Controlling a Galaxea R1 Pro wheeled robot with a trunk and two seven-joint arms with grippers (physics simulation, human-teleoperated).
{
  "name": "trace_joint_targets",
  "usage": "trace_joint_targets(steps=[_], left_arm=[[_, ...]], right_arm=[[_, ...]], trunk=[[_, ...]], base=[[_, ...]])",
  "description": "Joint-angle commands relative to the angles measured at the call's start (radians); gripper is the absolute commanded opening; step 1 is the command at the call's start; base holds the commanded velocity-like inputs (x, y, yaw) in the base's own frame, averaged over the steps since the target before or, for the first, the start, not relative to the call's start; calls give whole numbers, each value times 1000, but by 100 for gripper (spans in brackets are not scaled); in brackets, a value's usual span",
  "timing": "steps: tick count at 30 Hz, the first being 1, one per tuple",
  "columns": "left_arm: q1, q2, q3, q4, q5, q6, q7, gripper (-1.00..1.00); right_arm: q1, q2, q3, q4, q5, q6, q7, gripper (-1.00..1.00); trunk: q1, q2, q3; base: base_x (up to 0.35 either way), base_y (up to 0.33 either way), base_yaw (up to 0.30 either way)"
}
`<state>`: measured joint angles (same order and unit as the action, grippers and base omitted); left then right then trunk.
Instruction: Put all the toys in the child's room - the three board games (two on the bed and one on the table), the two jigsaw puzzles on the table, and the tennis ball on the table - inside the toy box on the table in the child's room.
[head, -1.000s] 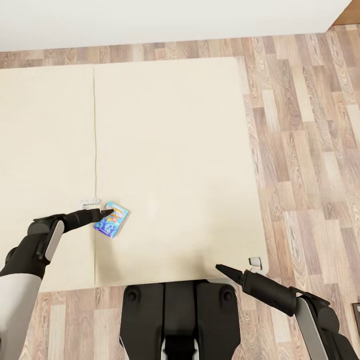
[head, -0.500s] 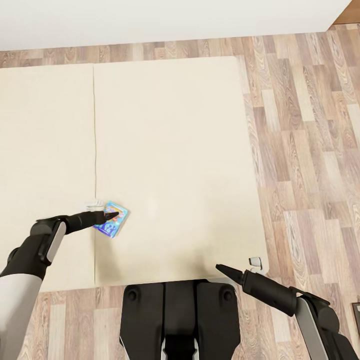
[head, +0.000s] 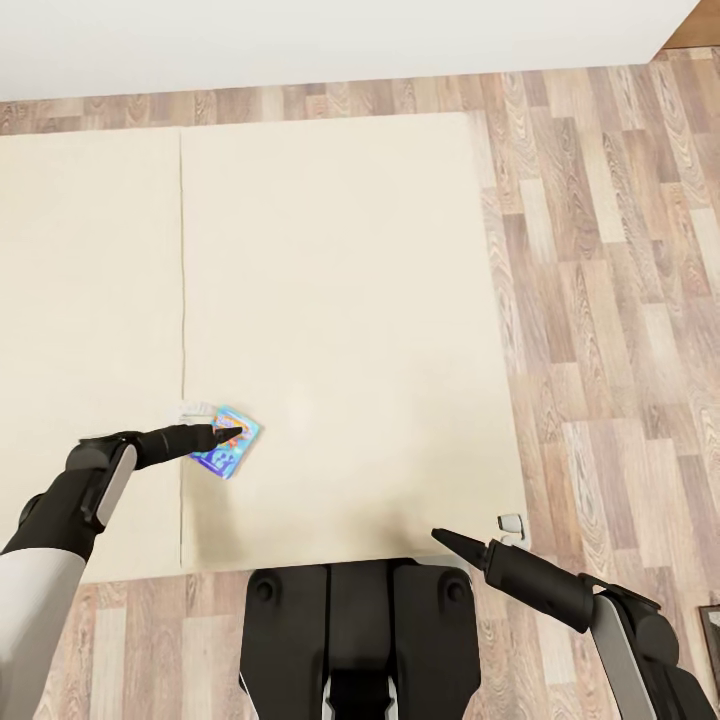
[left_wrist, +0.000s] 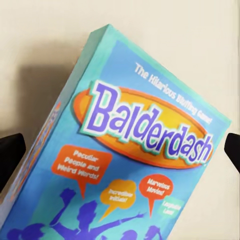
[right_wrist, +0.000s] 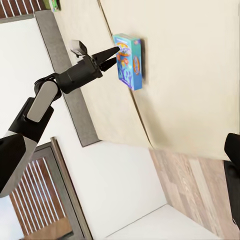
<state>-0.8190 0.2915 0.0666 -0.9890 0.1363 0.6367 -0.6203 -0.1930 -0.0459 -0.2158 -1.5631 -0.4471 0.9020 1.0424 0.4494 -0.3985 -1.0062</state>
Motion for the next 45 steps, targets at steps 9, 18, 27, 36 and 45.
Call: trace_joint_targets(steps=[9,18,27,36,45], left_arm=[[0,-3,1,0,6,8,-1,100],[0,-5,1,0,8,9,-1,100],[0,-6,1,0,9,10,-1,100],[1,-7,2,0,9,11,0,100],[1,-8,2,0,9,11,0,100]], right_arm=[[0,0,-1,0,-1,5,2,100],[0,0,-1,0,-1,5,1,100],[0,0,-1,0,-1,5,1,100],[0,0,-1,0,-1,6,1,100],[0,0,-1,0,-1,6,1,100]], trunk=[[1,-2,-1],[1,-2,-1],[1,-2,-1],[1,-2,-1],[1,-2,-1]], base=[[0,-100,0],[0,-118,0],[0,-179,0],[0,-167,0],[0,-162,0]])
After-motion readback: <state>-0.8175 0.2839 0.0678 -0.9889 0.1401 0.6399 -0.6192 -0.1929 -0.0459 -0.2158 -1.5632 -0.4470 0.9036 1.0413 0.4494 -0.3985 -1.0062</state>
